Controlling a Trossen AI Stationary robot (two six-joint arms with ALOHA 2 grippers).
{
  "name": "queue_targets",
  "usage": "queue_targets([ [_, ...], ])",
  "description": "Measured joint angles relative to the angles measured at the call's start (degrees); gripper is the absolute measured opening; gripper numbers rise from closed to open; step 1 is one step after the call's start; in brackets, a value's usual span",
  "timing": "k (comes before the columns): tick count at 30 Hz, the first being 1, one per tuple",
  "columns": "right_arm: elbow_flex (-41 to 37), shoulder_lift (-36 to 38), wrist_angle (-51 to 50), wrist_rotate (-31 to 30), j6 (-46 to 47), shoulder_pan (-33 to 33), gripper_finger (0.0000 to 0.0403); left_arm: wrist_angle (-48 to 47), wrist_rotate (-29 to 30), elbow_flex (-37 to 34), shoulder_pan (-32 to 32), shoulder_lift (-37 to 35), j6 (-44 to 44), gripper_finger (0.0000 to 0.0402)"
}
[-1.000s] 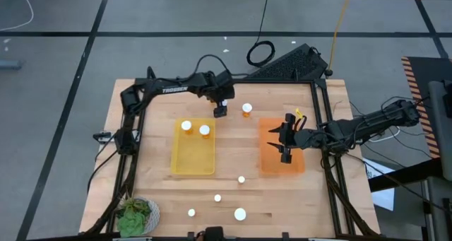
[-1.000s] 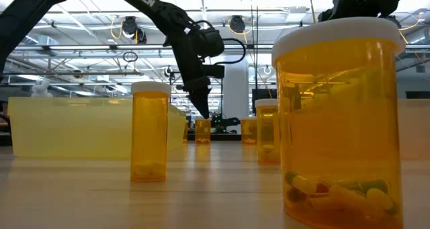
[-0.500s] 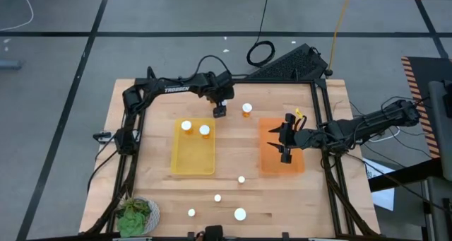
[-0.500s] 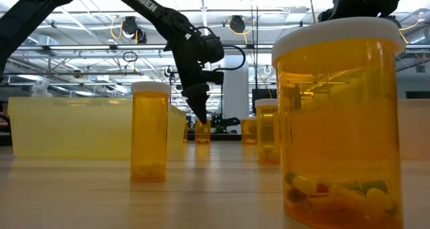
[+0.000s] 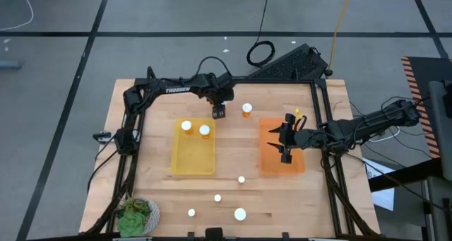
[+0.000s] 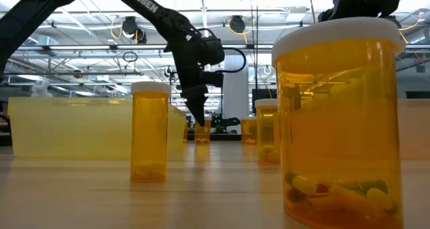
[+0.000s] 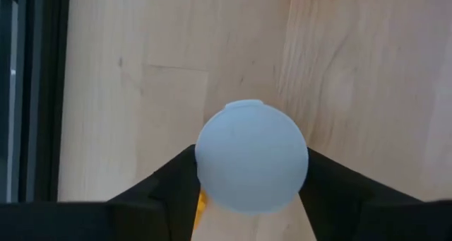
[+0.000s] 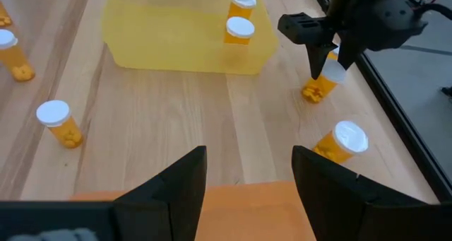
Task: Pick and place medicine bottles into bin by pill shape (circle, oval)
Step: Put the large orange pill bottle into the yellow bin
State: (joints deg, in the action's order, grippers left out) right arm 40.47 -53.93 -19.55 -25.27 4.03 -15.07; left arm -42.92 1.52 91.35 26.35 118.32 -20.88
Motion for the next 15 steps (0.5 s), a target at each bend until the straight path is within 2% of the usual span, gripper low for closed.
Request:
queue_targets([
  [3,0.0,0.0,0.0,0.0,0.0,0.0,0.0203,-1.0,0.0,0.0,-0.7,-0.3,0.2,0.0205],
  [9,0.0,0.0,-0.1,0.0,0.0,0.0,0.0203,-4.6,1.8,0.0,-3.4,-2.5,1.7,0.0232],
  [15,0.0,0.0,-0.2,0.0,-0.1,0.0,0.0203,-6.0,2.6,0.0,-7.5,-9.7,3.8,0.0209],
])
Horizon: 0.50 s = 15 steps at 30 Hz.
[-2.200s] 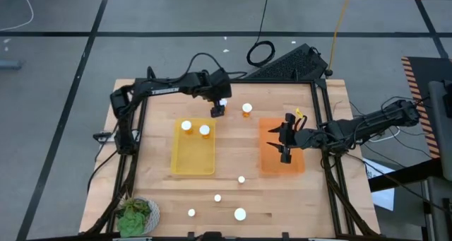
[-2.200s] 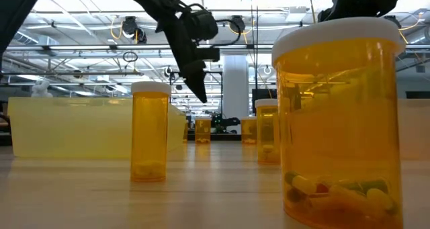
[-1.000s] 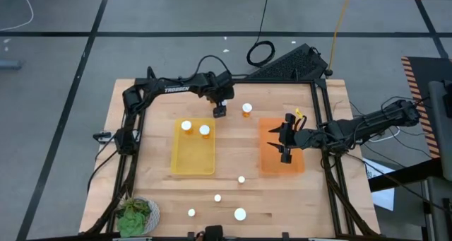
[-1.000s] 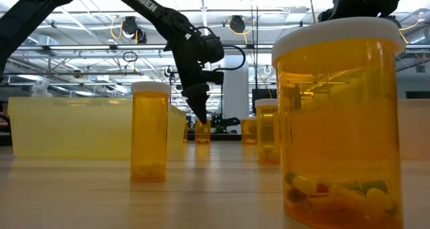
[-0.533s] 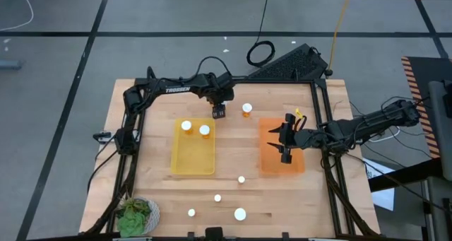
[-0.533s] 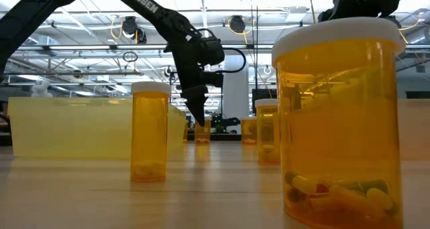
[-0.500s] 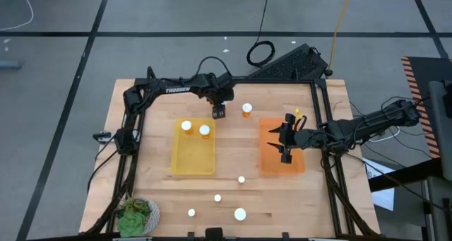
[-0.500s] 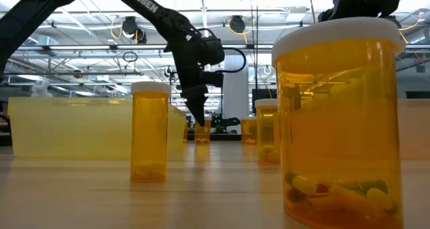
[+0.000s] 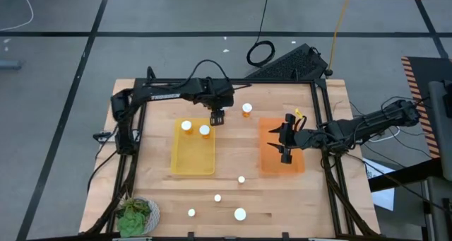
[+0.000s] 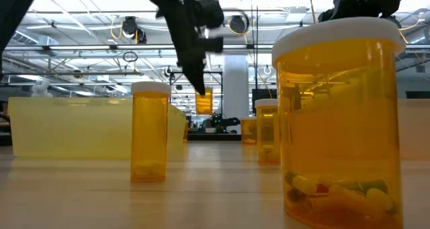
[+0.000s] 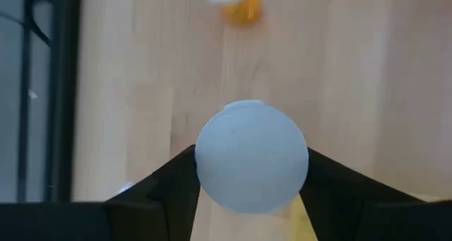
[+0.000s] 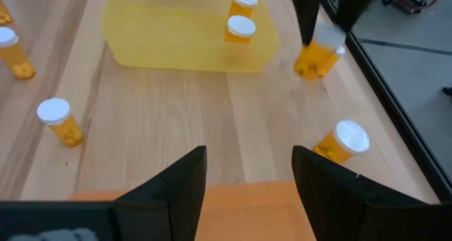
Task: Pick and place medicine bottles into bin by pill shape (circle, oval)
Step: Put the large orange pill bottle into the yellow bin
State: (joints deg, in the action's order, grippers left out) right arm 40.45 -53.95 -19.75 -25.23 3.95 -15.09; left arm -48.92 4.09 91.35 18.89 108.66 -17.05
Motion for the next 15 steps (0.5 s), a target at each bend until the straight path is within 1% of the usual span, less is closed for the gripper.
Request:
queue_targets([
  [4,0.0,0.0,0.1,0.0,0.1,0.0,0.0203,-1.7,0.3,0.0,-2.8,-6.5,2.2,0.0204],
  [10,0.0,0.0,0.2,0.0,0.1,0.0,0.0203,-7.7,0.5,0.0,-7.5,-15.4,6.9,0.0227],
  [15,0.0,0.0,0.1,0.0,0.3,0.0,0.0203,-13.7,0.5,0.0,-11.9,-20.0,10.7,0.021],
])
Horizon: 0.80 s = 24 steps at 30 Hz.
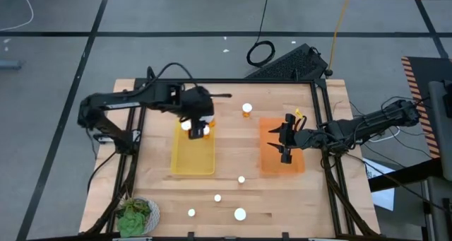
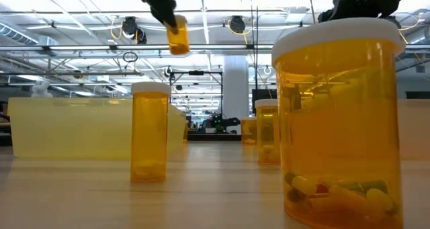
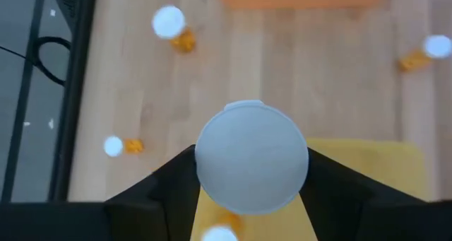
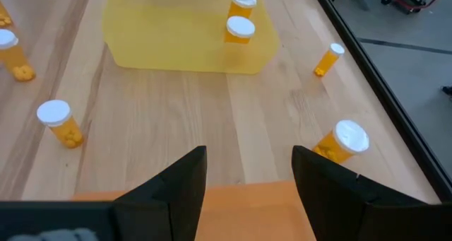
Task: Pick and place medicine bottles into bin by pill shape (circle, oval)
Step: Put the large orange pill bottle into the yellow bin
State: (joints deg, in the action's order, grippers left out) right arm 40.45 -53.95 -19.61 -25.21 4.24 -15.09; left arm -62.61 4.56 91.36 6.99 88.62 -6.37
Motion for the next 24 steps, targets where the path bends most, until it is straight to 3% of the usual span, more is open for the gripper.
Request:
queue_targets([
  [9,0.0,0.0,0.1,0.0,0.6,0.0,0.0203,-11.2,3.7,-0.6,-5.6,-2.3,9.5,0.0221],
  [17,0.0,0.0,0.0,0.0,0.7,0.0,0.0203,-9.5,4.5,-11.0,-9.8,-2.9,17.1,0.0206],
  [24,0.0,0.0,0.1,0.0,0.9,0.0,0.0203,-2.6,4.5,-21.5,-13.0,-2.8,23.2,0.0225],
])
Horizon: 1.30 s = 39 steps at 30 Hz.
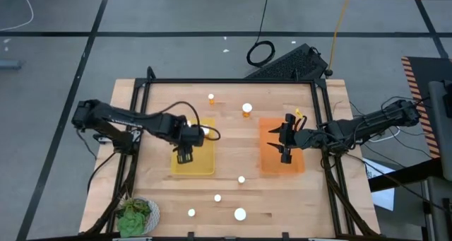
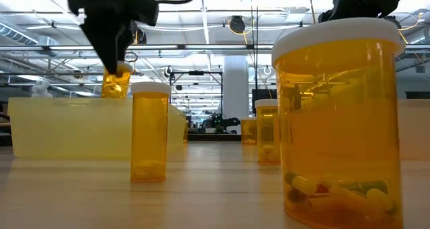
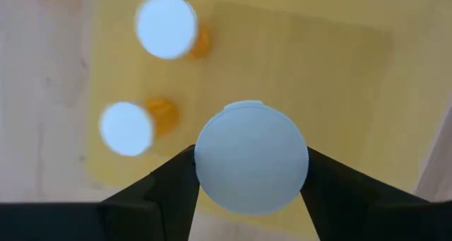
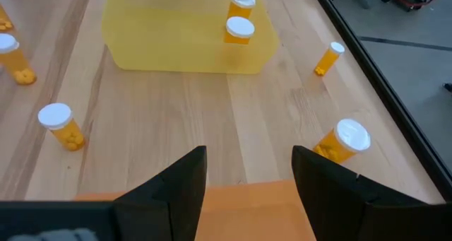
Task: Pick and place medicine bottles into bin by pill shape (circle, oval)
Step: Put the large orange pill bottle into the yellow bin
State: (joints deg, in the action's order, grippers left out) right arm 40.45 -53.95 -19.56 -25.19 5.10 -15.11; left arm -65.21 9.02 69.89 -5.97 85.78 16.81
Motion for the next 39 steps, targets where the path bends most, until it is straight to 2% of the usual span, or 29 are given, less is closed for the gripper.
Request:
queue_targets([
  [7,0.0,0.0,0.0,0.0,0.2,0.0,0.0203,9.1,0.5,-8.3,-0.3,0.0,2.7,0.0211],
  [11,0.0,0.0,0.0,0.0,0.2,0.0,0.0203,14.5,0.5,-11.8,0.3,0.0,2.6,0.0218],
  [18,0.0,0.0,0.0,0.0,0.2,0.0,0.0203,15.4,3.6,-15.4,1.8,0.0,1.9,0.0237],
  [39,0.0,0.0,0.0,0.0,0.2,0.0,0.0203,15.1,3.1,-15.6,2.6,0.0,-0.2,0.0239],
])
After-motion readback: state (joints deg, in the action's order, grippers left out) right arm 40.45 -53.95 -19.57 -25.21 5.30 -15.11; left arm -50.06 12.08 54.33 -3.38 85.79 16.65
